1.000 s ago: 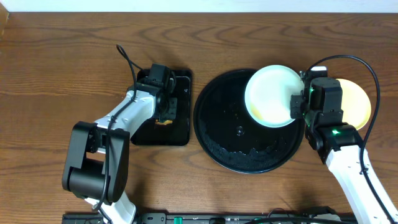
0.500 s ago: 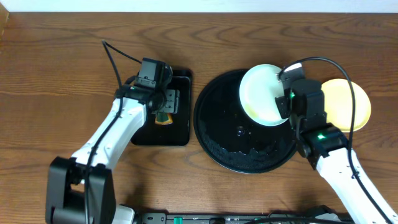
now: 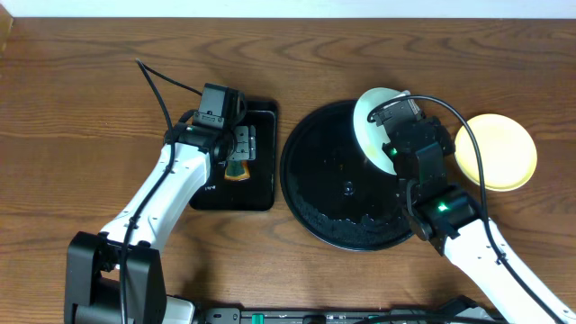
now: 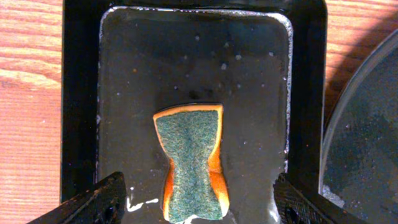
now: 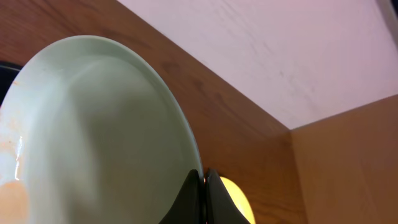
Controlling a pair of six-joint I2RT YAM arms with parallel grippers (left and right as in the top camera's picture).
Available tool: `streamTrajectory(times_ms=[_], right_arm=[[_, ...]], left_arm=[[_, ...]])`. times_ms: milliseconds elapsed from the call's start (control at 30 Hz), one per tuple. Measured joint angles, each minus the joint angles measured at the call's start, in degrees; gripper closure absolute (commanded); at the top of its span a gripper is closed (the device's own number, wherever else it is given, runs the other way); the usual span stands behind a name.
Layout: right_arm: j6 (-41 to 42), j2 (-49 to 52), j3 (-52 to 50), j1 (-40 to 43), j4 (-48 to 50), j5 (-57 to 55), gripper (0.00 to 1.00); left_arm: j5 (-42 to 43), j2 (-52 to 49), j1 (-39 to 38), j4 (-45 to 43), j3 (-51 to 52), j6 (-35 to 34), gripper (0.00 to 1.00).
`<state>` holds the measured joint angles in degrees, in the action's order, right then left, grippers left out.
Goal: Clean dirty plates on tray and stack at the side
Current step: 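Lift the pale green plate by its rim with the right gripper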
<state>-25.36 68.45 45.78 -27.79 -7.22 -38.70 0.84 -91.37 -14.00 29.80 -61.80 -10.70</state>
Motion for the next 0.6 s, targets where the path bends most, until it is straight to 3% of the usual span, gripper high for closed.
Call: streamTrajectory(times_ms=[600], right_arm=[[-4.35, 0.0, 0.0, -0.24, 1.75, -3.45, 0.99]], left_arm=[[-0.42, 0.0, 0.0, 0.0, 0.0, -0.24, 0.23]])
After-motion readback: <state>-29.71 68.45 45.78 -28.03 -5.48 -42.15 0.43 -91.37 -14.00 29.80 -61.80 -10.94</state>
